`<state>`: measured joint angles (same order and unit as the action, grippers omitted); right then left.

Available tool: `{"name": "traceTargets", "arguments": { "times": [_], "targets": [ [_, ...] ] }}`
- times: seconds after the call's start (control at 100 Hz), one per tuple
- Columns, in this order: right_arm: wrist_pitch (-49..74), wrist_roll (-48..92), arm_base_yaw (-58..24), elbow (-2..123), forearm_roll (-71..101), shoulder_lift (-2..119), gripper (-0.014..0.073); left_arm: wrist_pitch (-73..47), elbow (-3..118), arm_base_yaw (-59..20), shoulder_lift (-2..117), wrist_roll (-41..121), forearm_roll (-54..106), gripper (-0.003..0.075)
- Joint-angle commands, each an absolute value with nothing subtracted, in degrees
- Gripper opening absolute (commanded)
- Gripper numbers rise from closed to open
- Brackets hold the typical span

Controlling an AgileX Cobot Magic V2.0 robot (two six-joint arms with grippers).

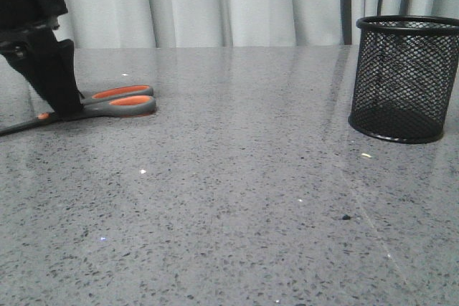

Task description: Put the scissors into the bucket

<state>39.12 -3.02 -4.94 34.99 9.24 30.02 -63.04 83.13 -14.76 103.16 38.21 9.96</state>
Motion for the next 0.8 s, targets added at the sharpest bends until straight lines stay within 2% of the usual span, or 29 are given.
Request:
{"name": "traceTargets", "arguments": {
  "times": [0.0, 0.23, 0.35, 0.58, 0.79],
  "targets": [
    [35.06, -2.43, -5.13, 37.07, 9.92, 30.58, 0.0540, -62.61, 84.86, -15.02, 101.61, 35.04, 11.23, 0.0459],
    [37.12, -2.43, -5.13, 37.07, 11.09, 30.58, 0.0540, -62.74, 84.86, -15.26, 102.61, 35.03, 13.77, 0.0459],
    [37.90, -2.43, -5.13, 37.07, 11.23, 30.58, 0.0540, -63.99, 84.86, -15.36, 102.61, 36.19, 15.16, 0.0430],
    [37.90, -2.43, -5.13, 37.07, 12.27, 30.58, 0.0540, -65.05, 84.75, -17.74, 102.61, 37.02, 13.26, 0.0305],
    [38.85, -2.43, -5.13, 37.07, 12.47, 30.58, 0.0540, -66.21, 84.75, -18.40, 102.61, 37.02, 12.90, 0.0144]
  ]
}}
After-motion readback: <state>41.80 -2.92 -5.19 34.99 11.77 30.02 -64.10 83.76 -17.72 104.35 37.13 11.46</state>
